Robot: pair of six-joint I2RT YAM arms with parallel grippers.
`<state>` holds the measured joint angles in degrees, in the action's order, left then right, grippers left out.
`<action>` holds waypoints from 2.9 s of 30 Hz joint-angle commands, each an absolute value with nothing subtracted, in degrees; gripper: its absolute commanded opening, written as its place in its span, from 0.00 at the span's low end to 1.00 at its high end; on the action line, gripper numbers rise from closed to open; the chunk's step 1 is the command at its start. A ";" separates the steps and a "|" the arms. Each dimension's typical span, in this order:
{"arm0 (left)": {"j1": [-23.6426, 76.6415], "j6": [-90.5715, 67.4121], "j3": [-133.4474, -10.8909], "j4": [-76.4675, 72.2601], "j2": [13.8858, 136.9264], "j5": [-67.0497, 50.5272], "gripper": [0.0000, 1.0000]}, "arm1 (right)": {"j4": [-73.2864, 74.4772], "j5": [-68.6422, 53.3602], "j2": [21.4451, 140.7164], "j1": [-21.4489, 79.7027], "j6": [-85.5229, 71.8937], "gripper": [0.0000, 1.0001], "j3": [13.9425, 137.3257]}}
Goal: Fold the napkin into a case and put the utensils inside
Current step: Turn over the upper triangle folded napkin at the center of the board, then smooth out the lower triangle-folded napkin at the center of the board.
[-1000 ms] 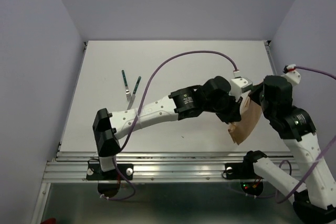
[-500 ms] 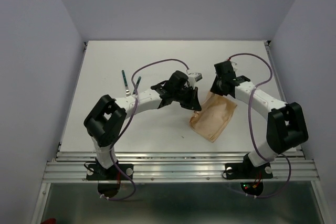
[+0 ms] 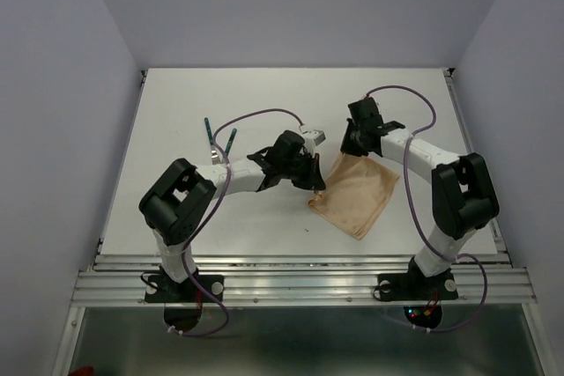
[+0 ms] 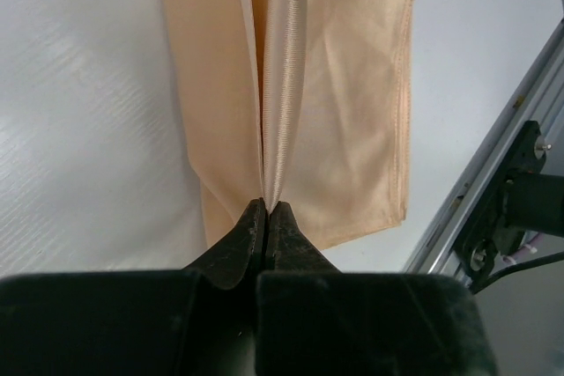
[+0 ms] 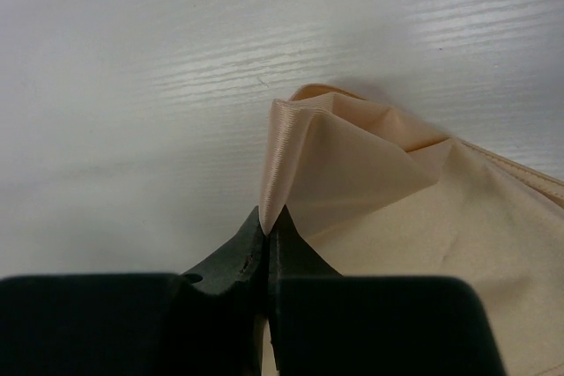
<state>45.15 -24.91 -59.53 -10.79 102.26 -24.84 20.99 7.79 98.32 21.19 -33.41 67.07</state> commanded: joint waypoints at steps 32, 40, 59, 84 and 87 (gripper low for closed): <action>43.68 -28.21 -43.25 -18.89 97.82 -26.36 0.00 | 18.98 19.07 110.48 28.48 -32.78 0.01 79.54; 43.59 -29.35 -41.05 -18.90 97.38 -25.32 0.08 | 19.07 18.72 112.23 29.00 -32.26 0.01 80.51; 43.59 -31.90 -38.94 -10.11 86.06 -16.79 0.76 | 19.34 19.51 115.23 30.59 -32.43 0.01 80.68; 42.10 -30.85 -52.90 0.44 84.01 -10.90 0.00 | 18.63 24.70 79.20 25.94 -40.60 0.35 57.70; 42.10 -30.67 -56.15 -1.04 89.37 -12.47 0.00 | 18.63 19.53 74.55 20.33 -41.84 0.17 50.74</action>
